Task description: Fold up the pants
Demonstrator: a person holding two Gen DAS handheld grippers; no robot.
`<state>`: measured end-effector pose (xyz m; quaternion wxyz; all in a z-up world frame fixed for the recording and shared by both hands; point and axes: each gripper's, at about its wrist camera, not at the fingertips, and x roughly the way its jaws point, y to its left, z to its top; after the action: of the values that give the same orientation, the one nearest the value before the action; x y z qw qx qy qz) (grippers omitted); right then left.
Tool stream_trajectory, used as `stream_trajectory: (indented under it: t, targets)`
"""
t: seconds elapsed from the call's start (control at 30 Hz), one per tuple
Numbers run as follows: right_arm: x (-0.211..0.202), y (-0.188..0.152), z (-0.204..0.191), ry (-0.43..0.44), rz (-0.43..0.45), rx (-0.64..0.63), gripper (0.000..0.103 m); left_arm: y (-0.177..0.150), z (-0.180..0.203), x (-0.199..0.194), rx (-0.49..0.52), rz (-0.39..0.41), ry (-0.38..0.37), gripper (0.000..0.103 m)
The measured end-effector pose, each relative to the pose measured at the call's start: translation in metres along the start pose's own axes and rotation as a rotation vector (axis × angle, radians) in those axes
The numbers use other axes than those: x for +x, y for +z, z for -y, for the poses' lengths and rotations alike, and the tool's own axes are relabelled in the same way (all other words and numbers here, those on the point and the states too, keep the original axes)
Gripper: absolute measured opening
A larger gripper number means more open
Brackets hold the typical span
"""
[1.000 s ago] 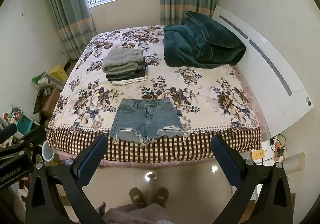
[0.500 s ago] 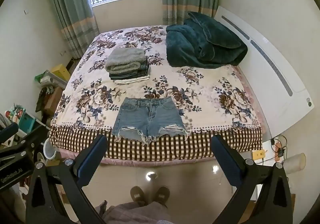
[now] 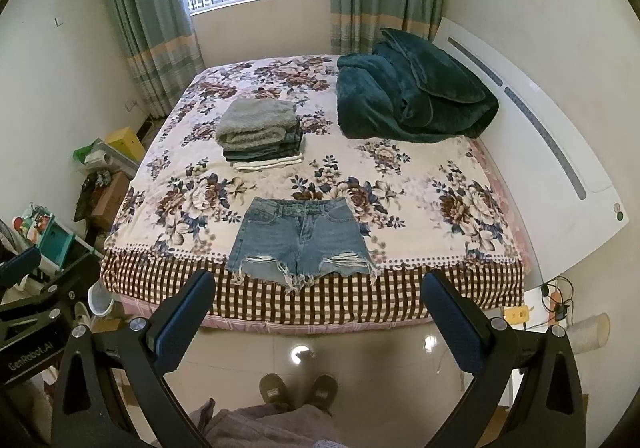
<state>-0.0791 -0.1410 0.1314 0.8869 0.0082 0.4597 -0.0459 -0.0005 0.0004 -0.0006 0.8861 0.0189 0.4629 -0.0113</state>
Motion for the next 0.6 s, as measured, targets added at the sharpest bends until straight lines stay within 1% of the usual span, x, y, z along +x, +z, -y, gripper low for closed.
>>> stream_trajectory:
  t: [0.07,0.2,0.27,0.43,0.47,0.6]
  targets:
    - [0.0,0.0,-0.002,-0.002,0.001,0.0,0.103,0.01,0.003,-0.009,-0.002,0.001,0.001,0.103]
    - [-0.002,0.001,-0.003,-0.001,0.001,0.001,0.103,0.012,0.003,-0.01,-0.002,0.003,0.002,0.103]
    - [-0.002,0.001,-0.001,0.001,0.0,0.002,0.103,0.019,0.004,-0.015,-0.001,0.001,-0.001,0.103]
    - [-0.005,0.001,-0.003,0.005,-0.001,0.0,0.103,0.017,0.003,-0.016,-0.005,0.003,-0.002,0.103]
    - [-0.005,0.001,-0.004,0.005,0.001,0.002,0.103,0.026,0.004,-0.019,-0.004,0.004,-0.003,0.103]
    - [-0.006,0.001,-0.006,0.006,0.003,0.003,0.103,0.031,0.007,-0.023,-0.004,0.009,0.0,0.103]
